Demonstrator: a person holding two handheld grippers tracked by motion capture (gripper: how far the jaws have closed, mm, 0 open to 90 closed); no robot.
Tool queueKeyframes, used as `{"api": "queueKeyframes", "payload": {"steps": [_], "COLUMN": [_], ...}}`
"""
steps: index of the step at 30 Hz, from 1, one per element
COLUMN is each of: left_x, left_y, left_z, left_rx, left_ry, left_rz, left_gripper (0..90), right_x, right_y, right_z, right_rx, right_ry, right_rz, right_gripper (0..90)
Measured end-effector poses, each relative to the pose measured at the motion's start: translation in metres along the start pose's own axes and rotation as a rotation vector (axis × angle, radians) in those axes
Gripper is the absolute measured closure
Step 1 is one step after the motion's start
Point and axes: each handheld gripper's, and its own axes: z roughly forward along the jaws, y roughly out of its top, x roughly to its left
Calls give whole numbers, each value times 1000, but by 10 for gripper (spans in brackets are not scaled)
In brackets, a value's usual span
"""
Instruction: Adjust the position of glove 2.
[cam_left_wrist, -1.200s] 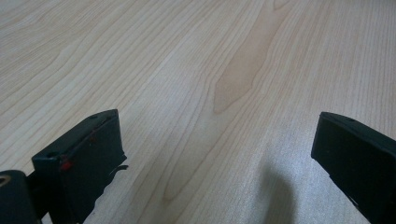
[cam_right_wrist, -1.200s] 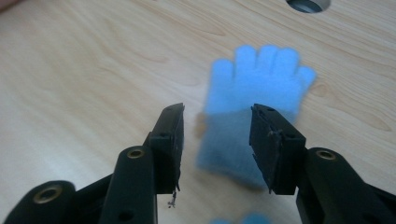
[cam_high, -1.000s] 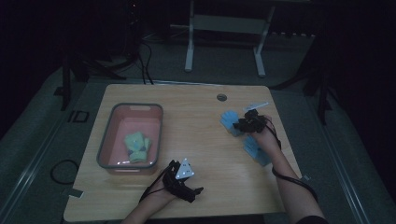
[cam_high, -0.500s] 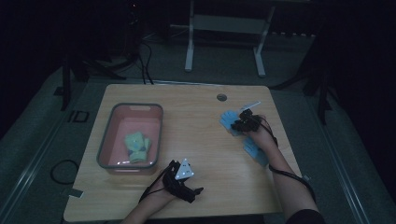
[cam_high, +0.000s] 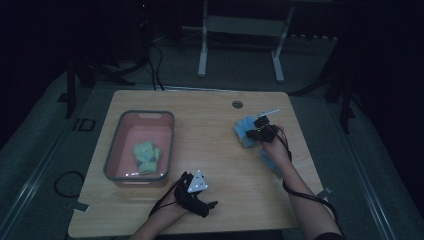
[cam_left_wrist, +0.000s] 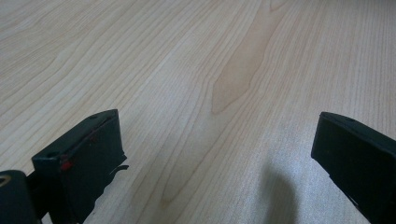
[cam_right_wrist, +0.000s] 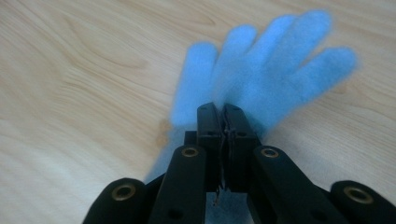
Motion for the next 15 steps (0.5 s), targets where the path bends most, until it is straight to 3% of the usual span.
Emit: {"api": "queueKeyframes", "payload": {"steps": [8,15], "left_x": [0,0], "left_y": [0,1], "left_z": [0,0], "left_rx": [-6,-3], "left_ry": [-3,-1], "left_rz": [2,7], "left_gripper": [26,26], "right_x": [43,78], "right_y": [-6,-23], "right_z": [-52,-81], "right_rx": [-103,-165], "right_ry": [4,-21], "right_rz": [44,66], "right_gripper": [871,869]}}
